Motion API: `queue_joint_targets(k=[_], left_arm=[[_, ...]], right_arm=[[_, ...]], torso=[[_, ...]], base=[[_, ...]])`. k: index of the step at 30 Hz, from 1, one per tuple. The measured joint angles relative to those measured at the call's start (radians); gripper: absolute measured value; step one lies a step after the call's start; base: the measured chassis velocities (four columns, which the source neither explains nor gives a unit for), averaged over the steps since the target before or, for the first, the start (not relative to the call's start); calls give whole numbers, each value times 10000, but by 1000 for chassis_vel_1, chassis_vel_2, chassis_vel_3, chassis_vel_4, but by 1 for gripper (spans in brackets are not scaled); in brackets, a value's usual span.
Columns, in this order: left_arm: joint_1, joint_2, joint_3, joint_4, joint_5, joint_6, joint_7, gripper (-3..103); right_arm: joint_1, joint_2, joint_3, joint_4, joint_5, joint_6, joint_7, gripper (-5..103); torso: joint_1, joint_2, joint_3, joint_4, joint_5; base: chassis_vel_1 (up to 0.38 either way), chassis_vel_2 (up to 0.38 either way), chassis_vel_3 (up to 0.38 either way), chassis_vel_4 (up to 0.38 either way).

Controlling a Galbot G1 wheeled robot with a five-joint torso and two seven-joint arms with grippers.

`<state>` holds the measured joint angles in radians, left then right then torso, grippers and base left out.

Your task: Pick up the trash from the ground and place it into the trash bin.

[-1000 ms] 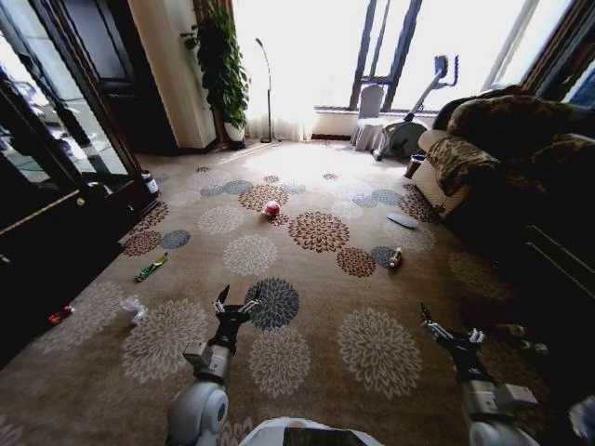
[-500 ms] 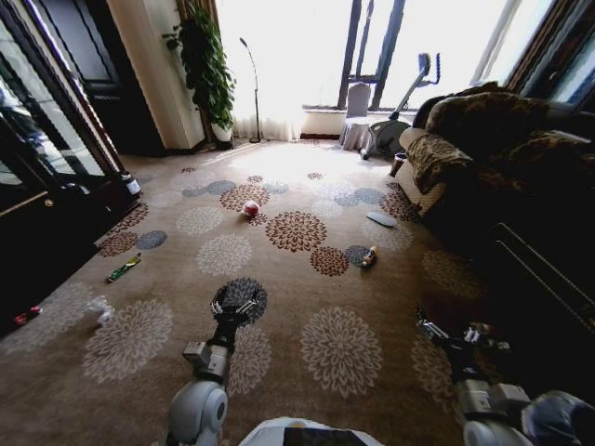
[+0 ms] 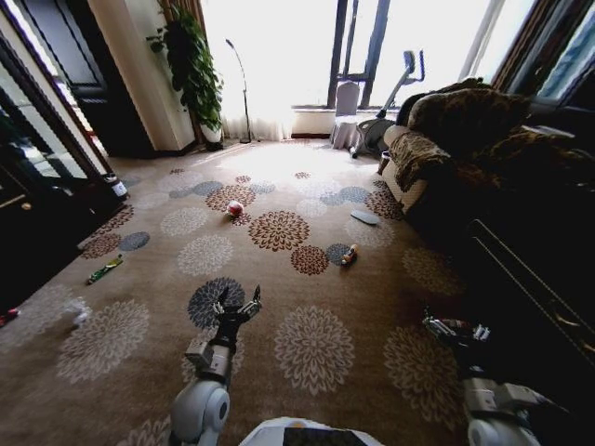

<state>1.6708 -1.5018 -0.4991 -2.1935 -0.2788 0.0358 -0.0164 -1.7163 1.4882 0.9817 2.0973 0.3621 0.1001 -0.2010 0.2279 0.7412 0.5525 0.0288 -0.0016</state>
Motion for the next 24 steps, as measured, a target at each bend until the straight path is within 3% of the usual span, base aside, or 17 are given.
queue_joint_targets(k=[2,10,24], left_arm=[[-16,1,-8,1,-33,-2,-15,100],[-56,27,-5,1,-69,-3,-26,100],[-65,-27,18,-32,-71,8,-31,100]], right_arm=[[8,11,0,13,14,-42,23,100],[-13,46,0,43,59,-9,16,100],[-167,70,21,246,222,93,6,100]], torso=[[0,0,0,1,17],[-1,0,0,-2,18],[0,0,1,-1,18]], base=[[82,62,-34,-36],[1,-8,1,7],[-167,-160,165,155]])
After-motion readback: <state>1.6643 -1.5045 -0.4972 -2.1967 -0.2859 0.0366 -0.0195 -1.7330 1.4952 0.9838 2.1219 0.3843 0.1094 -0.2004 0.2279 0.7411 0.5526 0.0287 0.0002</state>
